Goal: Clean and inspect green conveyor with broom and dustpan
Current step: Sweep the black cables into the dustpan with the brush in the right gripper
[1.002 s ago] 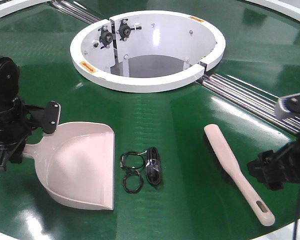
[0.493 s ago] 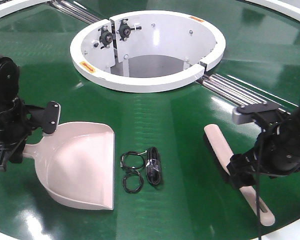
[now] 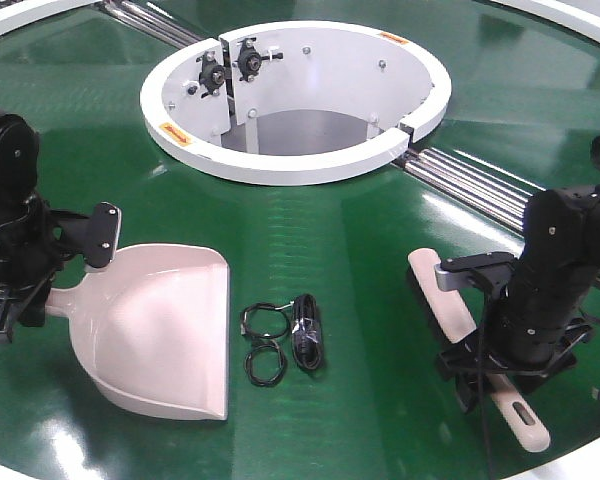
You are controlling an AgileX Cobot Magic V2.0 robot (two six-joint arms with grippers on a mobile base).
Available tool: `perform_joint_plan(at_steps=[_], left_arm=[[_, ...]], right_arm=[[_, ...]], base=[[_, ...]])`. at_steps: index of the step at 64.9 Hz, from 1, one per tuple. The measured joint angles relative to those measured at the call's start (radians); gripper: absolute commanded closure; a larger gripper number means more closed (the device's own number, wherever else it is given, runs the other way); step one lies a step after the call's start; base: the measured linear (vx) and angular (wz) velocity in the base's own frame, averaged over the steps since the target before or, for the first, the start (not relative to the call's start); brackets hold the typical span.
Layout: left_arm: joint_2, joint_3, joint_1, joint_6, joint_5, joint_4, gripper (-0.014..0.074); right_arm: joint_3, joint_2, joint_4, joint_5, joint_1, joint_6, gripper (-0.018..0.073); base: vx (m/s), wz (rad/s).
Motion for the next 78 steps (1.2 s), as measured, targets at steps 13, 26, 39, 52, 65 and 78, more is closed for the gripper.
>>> perform_joint_plan(at_steps=[13, 26, 39, 52, 65, 78], left_arm=[[0.0, 0.0, 0.0, 0.0, 0.0, 0.0, 0.0603], [0.0, 0.0, 0.0, 0.0, 0.0, 0.0, 0.0603], [0.0, 0.0, 0.0, 0.0, 0.0, 0.0, 0.0603], [0.0, 0.0, 0.0, 0.0, 0.0, 0.0, 0.0603], [0.0, 0.0, 0.0, 0.0, 0.0, 0.0, 0.0603], [0.0, 0.0, 0.0, 0.0, 0.0, 0.0, 0.0603]], right_arm=[[-0.004, 0.007, -0.002, -0.002, 0.0, 0.002, 0.0498], [-0.043, 0.003, 0.02, 0.033, 0.0, 0.002, 0.0568], [-0.099, -0.052, 0.122, 0.056, 0.007, 0.005, 0.0564], [-0.121, -0.09, 0.104, 0.067, 0.103, 0.105, 0.0564], [-0.156, -0.04, 0.023, 0.09, 0.269, 0.272, 0.0564], [-0.234, 0.059, 0.024, 0.154, 0.334, 0.349, 0.0564]], base=[[0.0, 0.0], [0.0, 0.0], [0.0, 0.0], [0.0, 0.0], [0.0, 0.0], [0.0, 0.0]])
